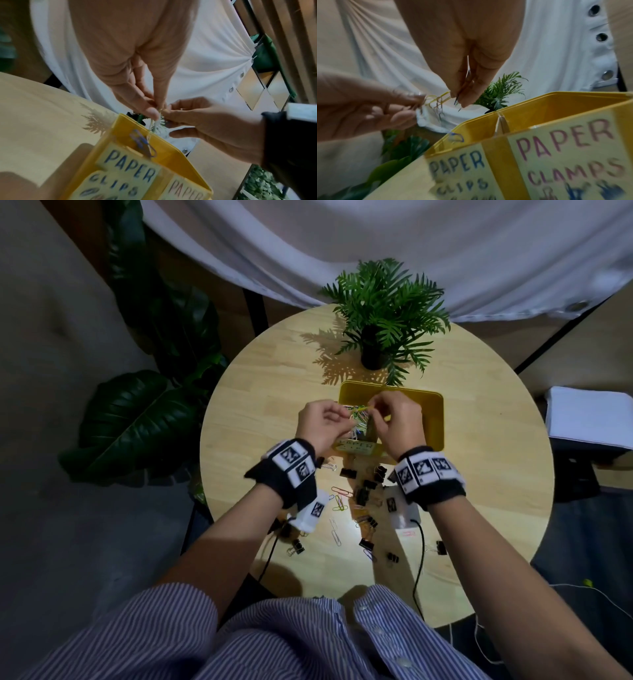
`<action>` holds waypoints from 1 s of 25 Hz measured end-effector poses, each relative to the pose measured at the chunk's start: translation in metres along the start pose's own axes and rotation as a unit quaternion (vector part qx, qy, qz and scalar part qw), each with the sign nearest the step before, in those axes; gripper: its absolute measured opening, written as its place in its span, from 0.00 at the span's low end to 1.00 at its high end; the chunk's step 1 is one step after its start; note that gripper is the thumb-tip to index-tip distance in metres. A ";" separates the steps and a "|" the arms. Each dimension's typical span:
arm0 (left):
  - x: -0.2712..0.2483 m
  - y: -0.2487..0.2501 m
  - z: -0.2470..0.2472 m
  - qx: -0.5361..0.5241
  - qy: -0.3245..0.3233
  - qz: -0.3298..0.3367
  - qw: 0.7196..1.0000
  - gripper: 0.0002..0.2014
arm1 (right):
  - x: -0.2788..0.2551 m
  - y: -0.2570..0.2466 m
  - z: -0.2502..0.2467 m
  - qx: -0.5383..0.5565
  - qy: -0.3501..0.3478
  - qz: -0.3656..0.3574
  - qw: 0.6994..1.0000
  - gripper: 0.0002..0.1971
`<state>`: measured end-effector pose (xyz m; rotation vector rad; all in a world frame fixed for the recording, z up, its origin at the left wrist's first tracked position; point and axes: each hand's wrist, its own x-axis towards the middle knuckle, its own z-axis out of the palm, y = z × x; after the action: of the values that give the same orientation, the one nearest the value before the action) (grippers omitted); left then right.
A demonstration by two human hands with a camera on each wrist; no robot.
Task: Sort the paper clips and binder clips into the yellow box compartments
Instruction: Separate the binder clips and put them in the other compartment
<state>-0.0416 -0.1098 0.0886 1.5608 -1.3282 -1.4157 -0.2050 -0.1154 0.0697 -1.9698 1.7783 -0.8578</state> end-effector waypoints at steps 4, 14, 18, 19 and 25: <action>0.011 0.002 0.002 0.098 0.027 0.026 0.995 0.10 | 0.010 0.000 0.000 -0.057 0.015 0.042 0.997 0.15; -0.082 -0.114 -0.054 0.599 -0.205 -0.047 0.773 0.28 | -0.143 -0.004 0.081 -0.165 -0.454 -0.254 0.838 0.27; -0.092 -0.128 -0.050 0.614 -0.218 0.011 0.759 0.16 | -0.163 0.020 0.078 -0.162 -0.392 -0.214 0.880 0.24; -0.094 -0.128 -0.051 0.593 -0.204 0.013 0.779 0.14 | -0.163 0.024 0.076 -0.158 -0.371 -0.211 0.890 0.25; -0.071 -0.127 -0.087 0.308 0.047 -0.046 0.949 0.13 | -0.157 -0.009 0.102 -0.164 -0.390 -0.281 0.862 0.32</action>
<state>0.0816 -0.0207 0.0123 2.0766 -1.7640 -1.0005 -0.1370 0.0257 -0.0330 -2.5822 0.9148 0.1787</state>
